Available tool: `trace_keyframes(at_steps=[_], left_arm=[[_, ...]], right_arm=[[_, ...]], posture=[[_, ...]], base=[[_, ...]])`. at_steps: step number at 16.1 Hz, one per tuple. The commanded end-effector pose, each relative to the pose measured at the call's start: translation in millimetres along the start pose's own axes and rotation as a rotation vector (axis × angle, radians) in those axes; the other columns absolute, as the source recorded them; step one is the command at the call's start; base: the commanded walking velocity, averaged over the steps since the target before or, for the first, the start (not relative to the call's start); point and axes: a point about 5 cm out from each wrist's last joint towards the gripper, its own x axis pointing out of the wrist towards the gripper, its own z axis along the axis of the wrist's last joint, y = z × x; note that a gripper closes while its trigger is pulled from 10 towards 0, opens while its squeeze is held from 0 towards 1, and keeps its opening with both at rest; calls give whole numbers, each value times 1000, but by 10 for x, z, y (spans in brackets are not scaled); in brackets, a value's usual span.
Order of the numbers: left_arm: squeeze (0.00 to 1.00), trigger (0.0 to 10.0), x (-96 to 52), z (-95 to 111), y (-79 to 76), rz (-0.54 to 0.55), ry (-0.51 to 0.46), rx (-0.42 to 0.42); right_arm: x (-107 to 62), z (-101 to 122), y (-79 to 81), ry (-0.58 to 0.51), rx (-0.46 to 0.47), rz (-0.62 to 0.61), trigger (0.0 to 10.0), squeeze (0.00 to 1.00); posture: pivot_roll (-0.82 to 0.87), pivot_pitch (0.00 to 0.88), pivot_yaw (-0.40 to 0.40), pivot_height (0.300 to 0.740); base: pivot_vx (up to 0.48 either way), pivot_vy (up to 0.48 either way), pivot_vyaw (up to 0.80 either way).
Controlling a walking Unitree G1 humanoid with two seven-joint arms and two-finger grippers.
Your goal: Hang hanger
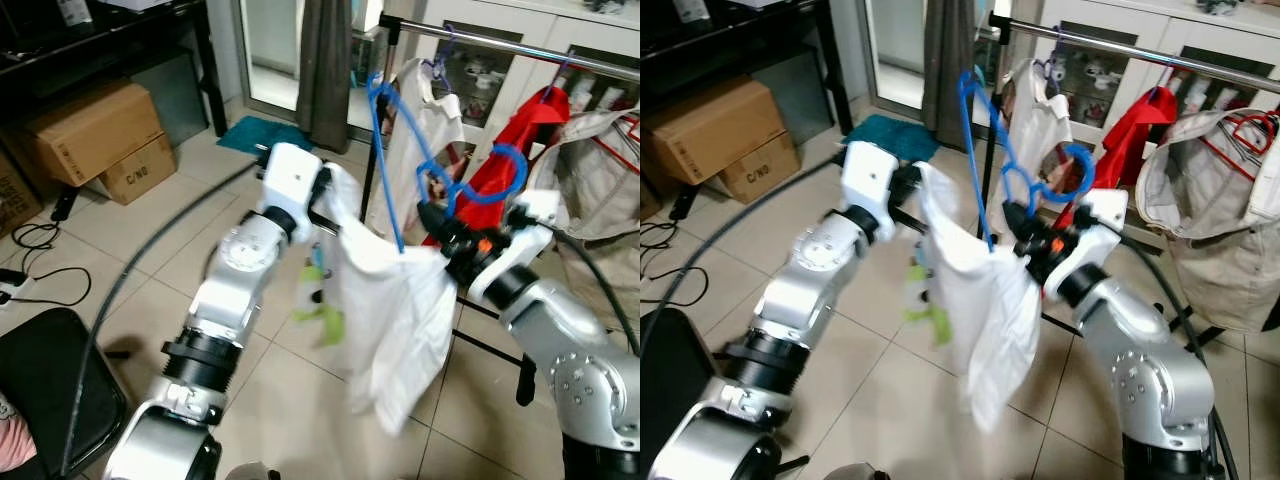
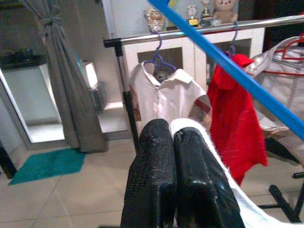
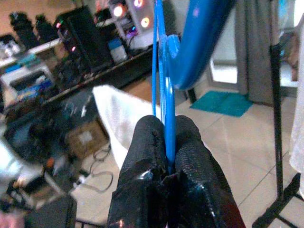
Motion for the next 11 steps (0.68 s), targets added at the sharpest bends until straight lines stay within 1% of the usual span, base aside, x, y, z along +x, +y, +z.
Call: trace_keyframes(at_steps=[1, 3, 4, 5, 6, 7, 9, 11], left_arm=[[0, 0, -4, 23, -100, -44, -2, 11], [0, 0, -39, 26, -205, -81, 0, 24], [0, 0, -56, 34, -239, -89, -5, 31], [0, 0, -71, 35, -232, -84, -4, 39], [0, 0, -126, 28, -158, -61, 0, 46], [0, 0, -142, 23, -137, -55, 3, 48], [0, 0, -229, -90, -61, -53, 52, 101], [0, 0, -279, -143, -19, -40, 74, 100]], right_arm=[[12, 98, -69, -61, 10, -63, 0, 0], [33, 168, -117, -105, 25, -115, 0, 0], [26, 191, -169, -118, 16, -161, 0, 0], [23, 195, -191, -112, -7, -182, 0, 0], [14, 213, -229, -98, -62, -227, 0, 0], [13, 220, -236, -99, -68, -237, 0, 0], [7, 320, -283, -148, -87, -301, 0, 0], [4, 381, -282, -168, -91, -308, 0, 0]], posture=[[-20, 0, 24, 740], [-16, 0, 17, 740], [-14, 0, 11, 740], [-14, 0, 11, 740], [-15, 0, 5, 740], [-15, 0, 6, 740], [-17, 0, 11, 740], [-21, 0, 15, 740]], base=[[0, 0, 0], [0, 0, 0], [0, 0, 0], [0, 0, 0], [0, 0, 0], [0, 0, 0], [0, 0, 0], [0, 0, 0]])
